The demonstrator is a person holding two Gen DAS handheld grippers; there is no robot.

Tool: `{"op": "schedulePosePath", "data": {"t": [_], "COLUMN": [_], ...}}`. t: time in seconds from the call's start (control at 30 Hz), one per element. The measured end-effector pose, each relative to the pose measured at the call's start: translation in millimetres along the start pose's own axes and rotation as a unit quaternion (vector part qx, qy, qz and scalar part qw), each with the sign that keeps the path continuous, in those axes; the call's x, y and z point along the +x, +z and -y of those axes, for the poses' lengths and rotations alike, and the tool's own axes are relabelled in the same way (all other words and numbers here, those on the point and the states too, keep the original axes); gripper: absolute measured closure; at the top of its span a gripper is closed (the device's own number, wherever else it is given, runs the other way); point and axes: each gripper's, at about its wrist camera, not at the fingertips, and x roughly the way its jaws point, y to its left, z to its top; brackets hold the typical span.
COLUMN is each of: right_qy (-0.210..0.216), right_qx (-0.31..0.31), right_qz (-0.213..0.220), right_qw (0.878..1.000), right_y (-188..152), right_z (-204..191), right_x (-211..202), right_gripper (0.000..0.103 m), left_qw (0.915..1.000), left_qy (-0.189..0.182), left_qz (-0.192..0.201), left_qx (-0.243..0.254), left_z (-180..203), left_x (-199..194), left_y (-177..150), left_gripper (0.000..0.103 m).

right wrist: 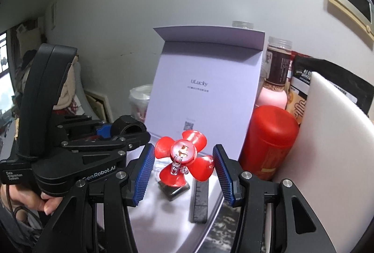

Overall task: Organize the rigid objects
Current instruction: 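Carry the fabric block and red flower toy into the white box with both tools, then open both tools to drop the fabric block and red toy in the box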

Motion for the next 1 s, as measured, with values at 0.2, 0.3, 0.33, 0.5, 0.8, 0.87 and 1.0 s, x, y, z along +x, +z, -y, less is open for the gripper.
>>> {"op": "schedulePosePath", "data": {"t": [0.2,0.3,0.33,0.5,0.8,0.87,1.0], "right_qy": [-0.001,-0.008,-0.01,-0.016,-0.021,-0.018,-0.017], "right_qx": [0.004,0.005,0.005,0.003,0.006,0.008,0.008], "right_qz": [-0.008,-0.015,-0.016,-0.029,-0.06,-0.064,-0.071], "right_qw": [1.0,1.0,1.0,0.999,0.998,0.998,0.997], "right_y": [0,-1,-2,-6,-14,-16,-16], "right_z": [9,14,15,20,30,31,32], "right_x": [20,29,31,46,72,75,81], "right_gripper": [0.052,0.052,0.052,0.052,0.052,0.052,0.051], "left_qw": [1.0,0.9999,0.9999,0.9997,0.9982,0.9979,0.9973], "left_qy": [0.005,0.008,0.009,0.012,0.013,0.015,0.008], "left_qz": [-0.004,-0.006,-0.007,-0.018,-0.055,-0.059,-0.07], "left_qx": [0.002,0.008,0.009,0.01,0.022,0.023,0.018], "left_z": [-5,-7,-7,-7,-4,-3,-3], "left_x": [19,29,32,50,78,81,87], "left_y": [7,11,12,14,7,6,6], "left_gripper": [0.078,0.078,0.078,0.078,0.078,0.078,0.078]}}
